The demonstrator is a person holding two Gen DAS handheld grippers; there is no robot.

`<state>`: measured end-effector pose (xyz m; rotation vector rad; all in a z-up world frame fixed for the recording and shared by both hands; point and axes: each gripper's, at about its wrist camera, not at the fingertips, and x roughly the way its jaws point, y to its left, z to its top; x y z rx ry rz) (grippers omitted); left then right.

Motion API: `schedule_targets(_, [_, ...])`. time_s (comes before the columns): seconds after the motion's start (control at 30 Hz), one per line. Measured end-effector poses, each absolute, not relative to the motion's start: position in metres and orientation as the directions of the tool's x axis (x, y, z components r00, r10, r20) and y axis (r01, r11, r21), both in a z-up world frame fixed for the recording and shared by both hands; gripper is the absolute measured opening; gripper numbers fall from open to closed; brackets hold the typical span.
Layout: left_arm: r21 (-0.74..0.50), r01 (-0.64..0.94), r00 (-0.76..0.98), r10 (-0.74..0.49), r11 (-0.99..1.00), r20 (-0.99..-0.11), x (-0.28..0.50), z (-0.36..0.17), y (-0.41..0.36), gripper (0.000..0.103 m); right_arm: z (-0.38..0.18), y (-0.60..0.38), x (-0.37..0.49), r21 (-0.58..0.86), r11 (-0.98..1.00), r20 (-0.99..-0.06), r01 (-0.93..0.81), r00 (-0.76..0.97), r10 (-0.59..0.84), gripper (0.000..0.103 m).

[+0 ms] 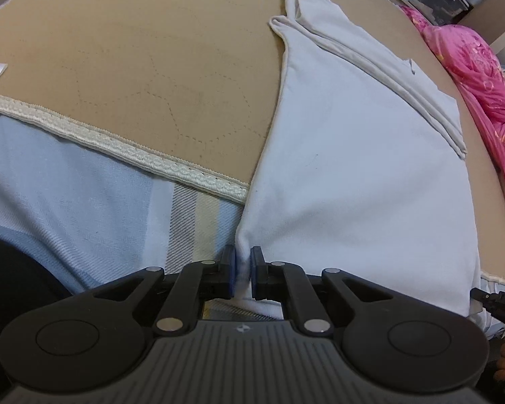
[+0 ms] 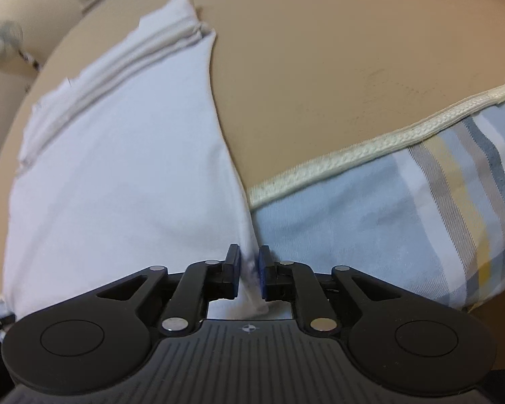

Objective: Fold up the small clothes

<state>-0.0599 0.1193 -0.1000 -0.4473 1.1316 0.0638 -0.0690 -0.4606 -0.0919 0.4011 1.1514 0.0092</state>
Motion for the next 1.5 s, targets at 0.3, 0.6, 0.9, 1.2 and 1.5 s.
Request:
schedule_targets(0.3, [-0.249,-0.205,0.481,-0.124,0.947,-0.868,-0.065,-0.09,0.105,0.007,-0.081,-0.454,-0.073,0.3,0.944,-0.86,0.139,0.468,0.204,0.006])
schedule_targets(0.6, [-0.33,-0.273,0.438,-0.189,0.904,-0.879,-0.064,-0.101,0.124,0.008,-0.093,-0.455,-0.069,0.29,0.942,-0.894,0.168,0.398,0.204,0.01])
schedule_targets(0.9, [-0.271,-0.219,0.554,-0.109,0.937,-0.825,-0.079,-0.075,0.113,0.006,-0.072,-0.468,-0.077,0.357,0.916,-0.83,0.182,0.512,0.222,0.005])
schedule_targets(1.2, [-0.311,-0.287,0.446,-0.161,0.906,-0.88,-0.06,-0.101,0.122,0.014,-0.095,-0.465,-0.07,0.304,0.93,-0.899,0.208,0.384,0.209,0.011])
schedule_targets(1.5, [-0.222,-0.228,0.5,-0.082,0.948,-0.862,-0.065,-0.09,0.103,0.007,-0.083,-0.456,-0.071,0.314,0.938,-0.863,0.151,0.457,0.215,0.005])
